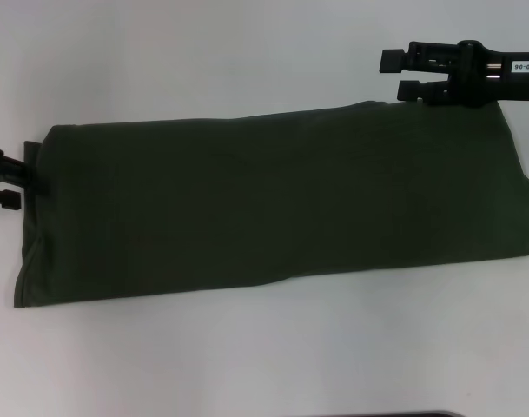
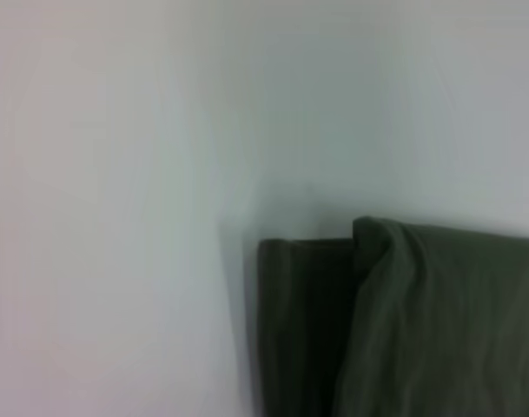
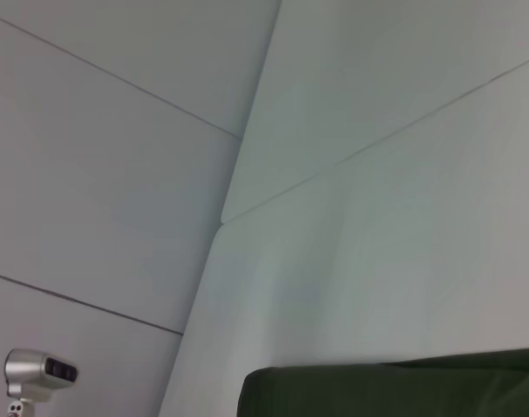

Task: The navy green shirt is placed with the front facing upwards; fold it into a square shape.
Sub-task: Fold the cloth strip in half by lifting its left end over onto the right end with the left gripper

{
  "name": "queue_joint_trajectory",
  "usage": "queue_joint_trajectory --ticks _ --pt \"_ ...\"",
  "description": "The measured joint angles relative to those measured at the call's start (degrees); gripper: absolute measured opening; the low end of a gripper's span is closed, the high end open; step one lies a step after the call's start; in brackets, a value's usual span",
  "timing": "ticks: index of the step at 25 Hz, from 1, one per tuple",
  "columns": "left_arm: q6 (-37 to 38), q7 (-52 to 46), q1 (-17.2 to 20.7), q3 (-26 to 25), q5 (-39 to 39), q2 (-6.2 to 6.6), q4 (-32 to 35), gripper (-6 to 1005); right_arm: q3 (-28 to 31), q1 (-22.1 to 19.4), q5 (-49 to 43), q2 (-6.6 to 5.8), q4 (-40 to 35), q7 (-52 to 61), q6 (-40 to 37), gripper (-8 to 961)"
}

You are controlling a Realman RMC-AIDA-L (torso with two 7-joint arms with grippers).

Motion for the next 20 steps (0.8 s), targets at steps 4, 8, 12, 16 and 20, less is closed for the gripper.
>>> queue_joint_trajectory --ticks 4,8,12,16,20 --pt "3.22 -0.66 0.0 -0.97 0.6 0.52 0.53 550 -0.15 -0.01 0.0 0.0 -0.24 0.06 -0.14 941" --pt "3.77 -2.83 0.07 -0.96 2.33 0.17 1.0 549 -0.17 -0.02 0.0 0.0 -0.41 0.08 -0.18 940" --pt "3.65 -3.91 0.09 -0.84 3.06 -0.09 0.8 551 -0.18 0.03 0.0 -0.07 -0.47 0.08 -0.11 940" --pt "2.33 -4.54 -0.32 -0.63 4.4 -0.67 0.57 550 -0.18 0.15 0.0 -0.09 -0.63 0.09 -0.02 940" --pt "1.28 -4.56 -0.48 -0.62 5.4 -1.33 0.53 551 -0.17 0.17 0.01 -0.09 -0.65 0.09 0.0 940"
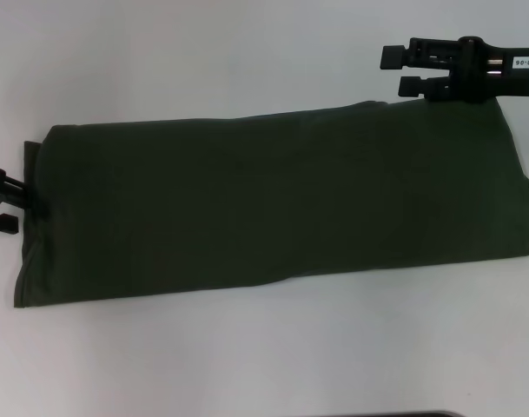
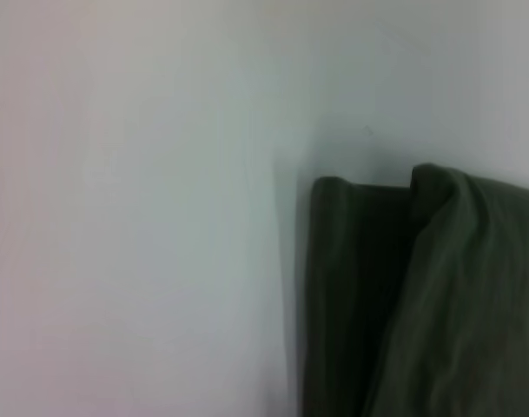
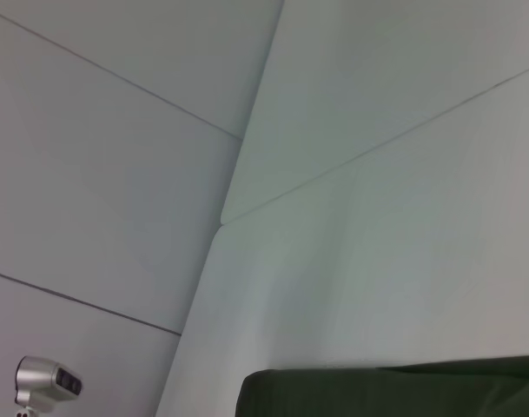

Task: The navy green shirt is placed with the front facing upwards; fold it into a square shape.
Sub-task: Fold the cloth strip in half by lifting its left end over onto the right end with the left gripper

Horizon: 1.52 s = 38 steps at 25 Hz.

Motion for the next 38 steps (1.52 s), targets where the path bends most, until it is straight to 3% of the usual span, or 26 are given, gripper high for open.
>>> queue_joint_trajectory --ticks 38 --pt "-3.05 0.52 -0.87 0.17 2.27 -0.88 -2.15 556 0.4 -0.8 0.0 0.0 0.29 0.0 -0.16 940"
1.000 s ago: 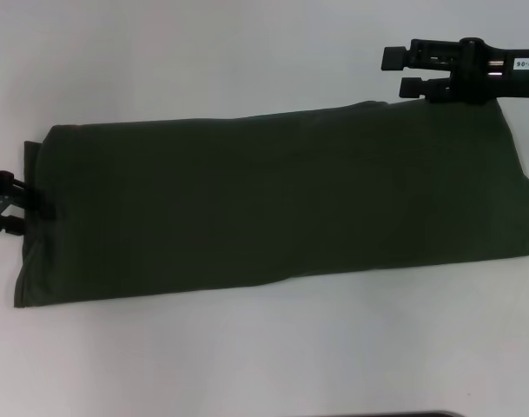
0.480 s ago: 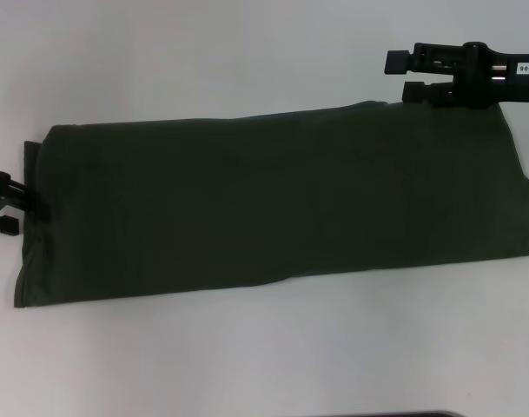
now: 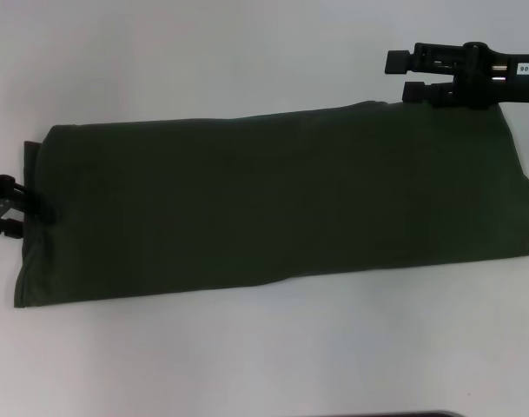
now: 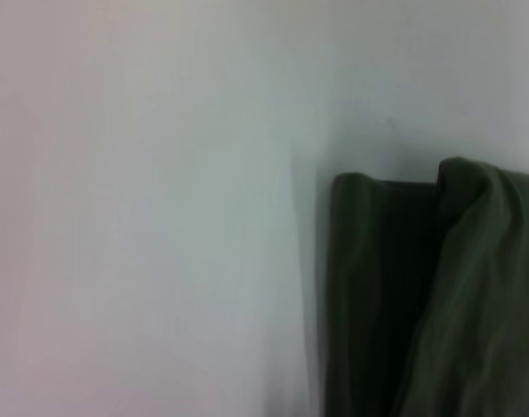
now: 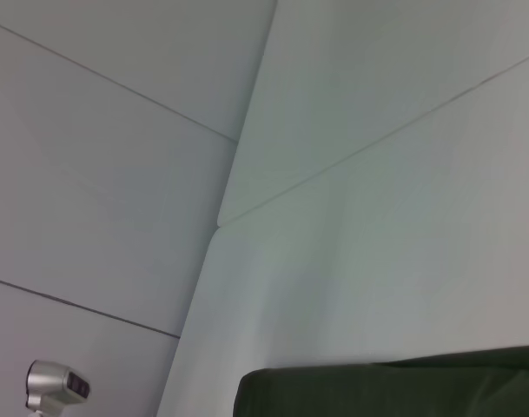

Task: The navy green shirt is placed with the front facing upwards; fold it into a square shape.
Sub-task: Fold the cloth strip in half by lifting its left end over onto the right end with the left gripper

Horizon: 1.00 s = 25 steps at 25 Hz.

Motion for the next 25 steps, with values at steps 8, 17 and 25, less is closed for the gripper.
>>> queue_joint_trajectory --ticks 8,17,25 --pt "0.2 -0.18 -0.26 0.01 0.01 -0.29 -0.08 555 0.04 -0.05 0.0 0.0 -0.16 0.0 0.0 941" --pt "0.45 -0.18 -1.45 0.0 0.01 -1.26 -0.16 554 0.04 -0.17 0.0 -0.07 -0.25 0.0 0.0 941" --pt "0.06 -0.13 -2.77 0.0 0.01 -1.22 -2.67 553 0.04 -0.23 0.0 -0.26 -0.17 -0.19 0.0 941"
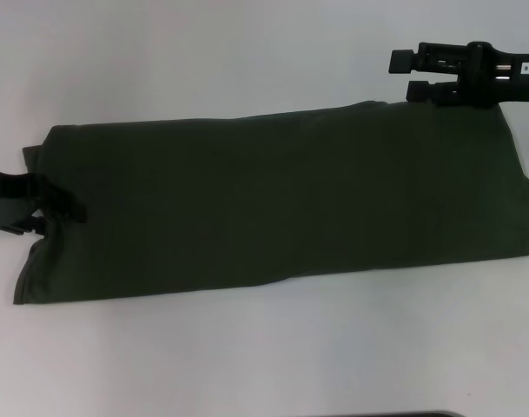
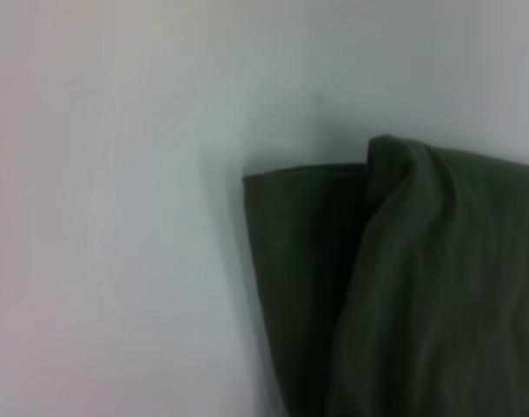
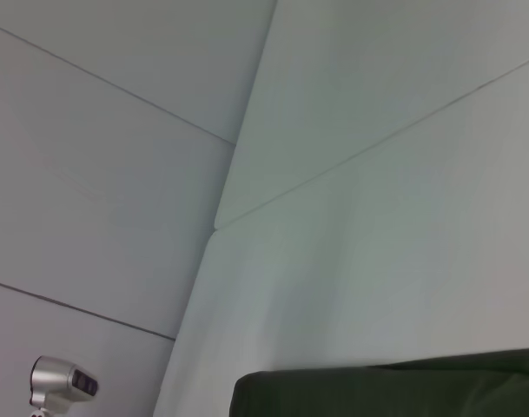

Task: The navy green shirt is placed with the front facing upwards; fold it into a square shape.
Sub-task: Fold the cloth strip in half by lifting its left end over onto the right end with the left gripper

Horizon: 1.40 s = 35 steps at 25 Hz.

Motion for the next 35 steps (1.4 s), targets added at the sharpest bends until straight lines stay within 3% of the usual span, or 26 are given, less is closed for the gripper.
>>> queue_joint_trajectory --ticks 11,19,30,35 --pt "0.43 0.13 -1.47 -0.34 -0.55 -0.69 -0.56 551 0.0 -0.03 0.0 -0.21 0.3 -0.16 0.1 940" --pt "1.66 1.9 -3.34 3.15 -0.2 -1.44 -0.56 509 0.0 -0.15 0.0 -0.18 0.33 -0.32 0.17 941" --pt "3.31 3.71 -3.74 3.47 -0.18 -1.29 0.1 91 0.08 -0.64 0.35 -0.24 0.33 -0.23 0.18 940" --pt "2.37 2.76 -3.08 3.5 0.17 -1.19 2.38 90 0.09 -0.65 0.35 -0.27 0.28 0.02 0.19 940"
